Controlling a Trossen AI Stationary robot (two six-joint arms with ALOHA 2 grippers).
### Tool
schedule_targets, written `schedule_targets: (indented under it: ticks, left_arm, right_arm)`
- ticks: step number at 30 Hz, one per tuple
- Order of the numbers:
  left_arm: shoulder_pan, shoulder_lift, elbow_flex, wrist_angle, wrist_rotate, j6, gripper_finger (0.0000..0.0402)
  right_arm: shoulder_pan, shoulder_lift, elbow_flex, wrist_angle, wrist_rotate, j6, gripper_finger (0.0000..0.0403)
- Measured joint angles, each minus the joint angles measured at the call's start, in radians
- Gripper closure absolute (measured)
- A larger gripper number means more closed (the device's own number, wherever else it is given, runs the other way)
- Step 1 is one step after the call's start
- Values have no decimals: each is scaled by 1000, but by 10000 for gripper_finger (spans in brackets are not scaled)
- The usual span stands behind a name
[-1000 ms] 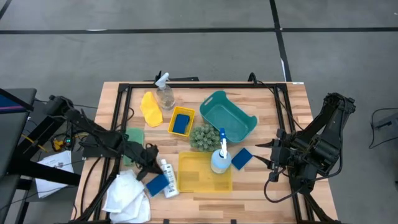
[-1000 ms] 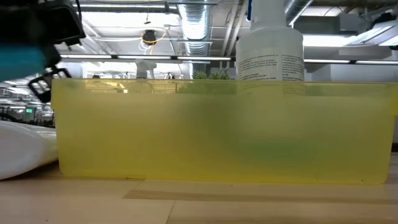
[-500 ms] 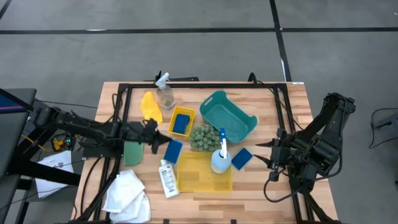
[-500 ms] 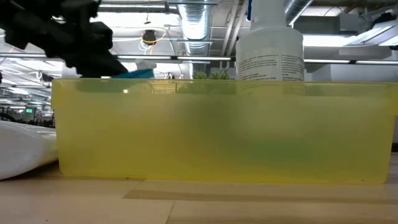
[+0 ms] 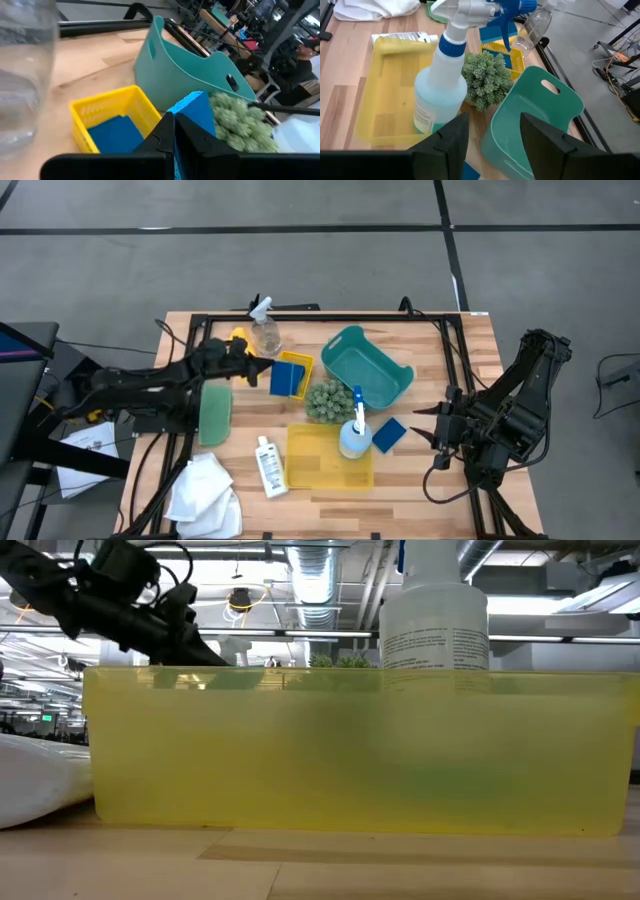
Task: Pick & Place Kitchen Items
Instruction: Put the blue sponge into the top yellow bin
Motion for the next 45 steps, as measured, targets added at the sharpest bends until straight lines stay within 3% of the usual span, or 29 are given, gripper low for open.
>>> schedule_targets:
  ticks: [8,14,21,45]
  left_arm:
    - [50,237,147,47,70,72,401]
    - [50,358,270,-105,50,155,401]
    - [50,342,274,-164,-29,168,401]
    - [30,334,274,-207,-44,134,401]
  right_arm:
    - [0,0,0,-10,1,0,235]
    - [0,0,0,-10,-1,5,235]
    - [0,0,0,-16,-5,9,235]
    - [1,-10,-55,-21,26,45,235]
